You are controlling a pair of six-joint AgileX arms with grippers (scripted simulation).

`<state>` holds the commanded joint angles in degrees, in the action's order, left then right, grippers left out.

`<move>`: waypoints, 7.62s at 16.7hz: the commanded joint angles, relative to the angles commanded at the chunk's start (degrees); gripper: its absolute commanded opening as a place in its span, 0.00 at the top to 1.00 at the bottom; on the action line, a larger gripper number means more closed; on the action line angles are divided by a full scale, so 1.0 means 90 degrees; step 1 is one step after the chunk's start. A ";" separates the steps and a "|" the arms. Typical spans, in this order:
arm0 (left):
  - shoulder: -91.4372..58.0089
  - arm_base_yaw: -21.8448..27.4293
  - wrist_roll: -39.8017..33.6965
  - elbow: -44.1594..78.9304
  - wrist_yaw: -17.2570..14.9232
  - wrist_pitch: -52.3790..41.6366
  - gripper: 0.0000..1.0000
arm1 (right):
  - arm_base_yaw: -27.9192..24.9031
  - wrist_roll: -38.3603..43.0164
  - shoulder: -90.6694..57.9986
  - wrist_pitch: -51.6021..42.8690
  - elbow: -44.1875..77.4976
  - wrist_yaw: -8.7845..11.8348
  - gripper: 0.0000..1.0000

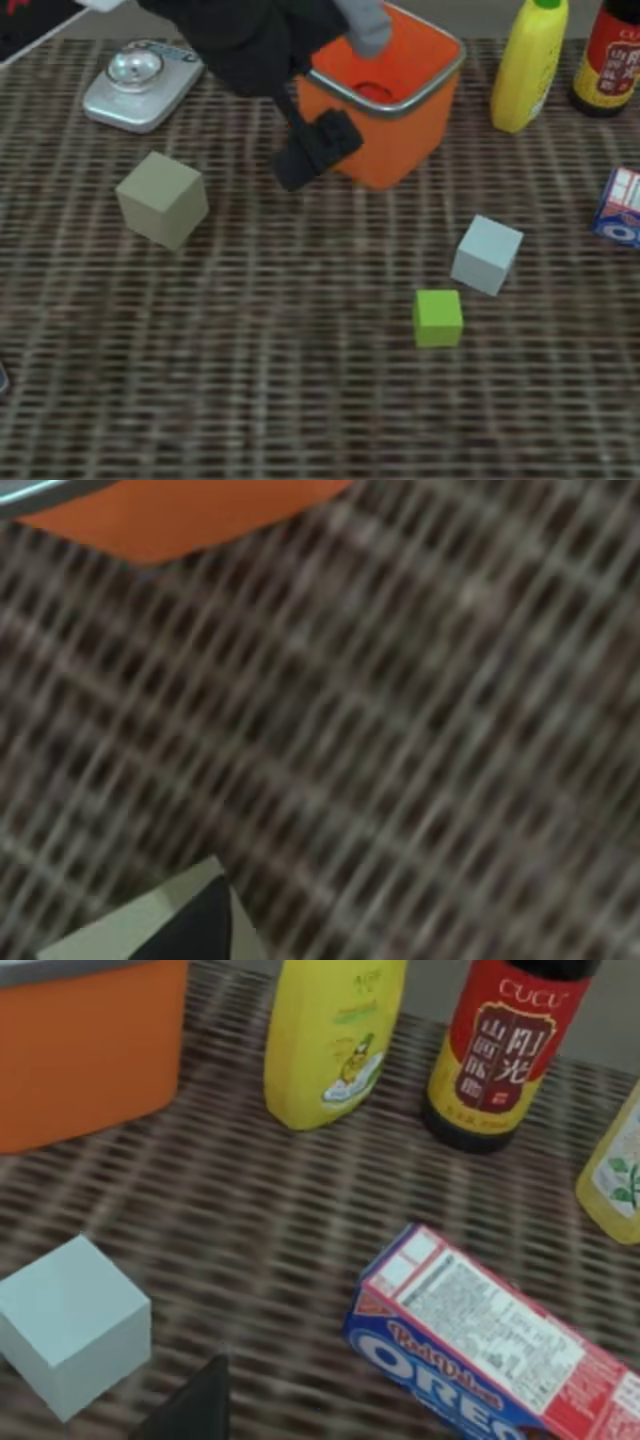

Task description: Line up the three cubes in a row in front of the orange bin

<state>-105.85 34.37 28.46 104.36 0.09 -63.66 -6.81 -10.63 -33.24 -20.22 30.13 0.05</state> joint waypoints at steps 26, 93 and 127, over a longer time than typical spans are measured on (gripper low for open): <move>1.1761 -0.3946 -0.3162 -1.1595 -0.0010 0.7073 0.00 | -0.1811 -0.2857 -1.0095 -0.5538 0.8227 -0.0023 0.00; 1.1761 -0.3946 -0.3162 -1.1595 -0.0010 0.7073 0.00 | -0.3967 -0.4042 -1.0235 -0.5785 0.8711 0.0050 1.00; 1.1761 -0.3946 -0.3162 -1.1595 -0.0010 0.7073 0.00 | -0.3985 -0.4050 -1.0548 -0.4220 0.7452 0.0045 0.00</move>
<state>0.00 -1.15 0.00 0.00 0.00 0.00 -42.67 -47.08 -128.17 -58.20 97.20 0.46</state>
